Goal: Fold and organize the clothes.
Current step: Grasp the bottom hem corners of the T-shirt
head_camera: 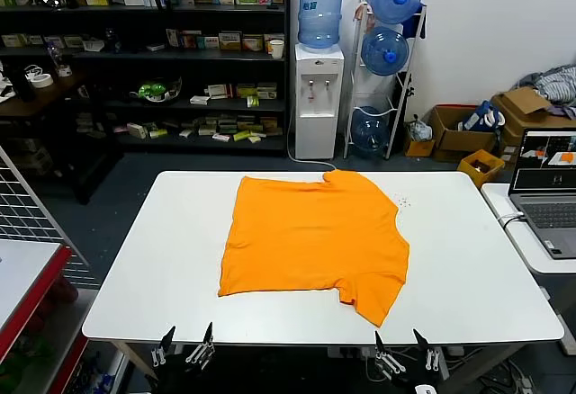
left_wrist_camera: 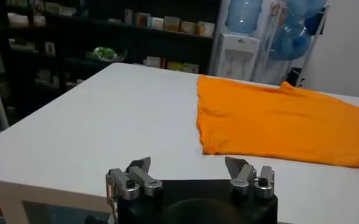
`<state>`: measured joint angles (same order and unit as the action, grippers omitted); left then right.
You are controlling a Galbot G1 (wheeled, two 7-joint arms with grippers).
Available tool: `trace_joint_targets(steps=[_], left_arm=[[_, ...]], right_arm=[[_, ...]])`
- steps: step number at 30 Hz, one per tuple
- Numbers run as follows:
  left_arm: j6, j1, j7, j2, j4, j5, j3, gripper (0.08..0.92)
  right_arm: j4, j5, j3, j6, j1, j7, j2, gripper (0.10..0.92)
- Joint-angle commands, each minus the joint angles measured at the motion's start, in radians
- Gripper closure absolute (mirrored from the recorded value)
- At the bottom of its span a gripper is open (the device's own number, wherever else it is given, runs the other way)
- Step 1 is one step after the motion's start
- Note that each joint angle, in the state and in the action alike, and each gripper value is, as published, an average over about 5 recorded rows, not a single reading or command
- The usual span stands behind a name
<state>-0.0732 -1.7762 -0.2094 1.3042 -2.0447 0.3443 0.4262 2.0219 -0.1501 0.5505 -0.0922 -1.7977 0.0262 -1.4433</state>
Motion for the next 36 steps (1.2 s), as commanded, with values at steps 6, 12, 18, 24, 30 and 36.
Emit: trace_joint_targets(steps=[6, 12, 18, 24, 30, 36], left_arm=[[-0.013, 0.144, 0.027, 0.0, 0.079, 0.01, -0.044, 0.177], [-0.027, 0.309, 0.026, 0.029, 0.208, 0.001, -0.09, 0.177], [-0.037, 0.378, 0.018, 0.042, 0.292, -0.001, -0.118, 0.177], [-0.052, 0.402, 0.003, 0.041, 0.321, 0.0, -0.129, 0.177], [-0.058, 0.416, -0.005, 0.039, 0.338, -0.001, -0.134, 0.181], [-0.062, 0.418, -0.011, 0.043, 0.346, -0.003, -0.14, 0.299]], right_arm=[[-0.04, 0.017, -0.007, -0.026, 0.113, -0.03, -0.022, 0.203], [-0.133, 0.047, -0.027, -0.083, 0.211, -0.056, -0.04, 0.203], [-0.195, 0.05, -0.032, -0.096, 0.257, -0.067, -0.052, 0.203], [-0.212, 0.041, -0.037, -0.102, 0.28, -0.073, -0.072, 0.203], [-0.231, 0.042, -0.042, -0.103, 0.285, -0.072, -0.076, 0.277], [-0.237, 0.037, -0.04, -0.104, 0.284, -0.07, -0.069, 0.45]])
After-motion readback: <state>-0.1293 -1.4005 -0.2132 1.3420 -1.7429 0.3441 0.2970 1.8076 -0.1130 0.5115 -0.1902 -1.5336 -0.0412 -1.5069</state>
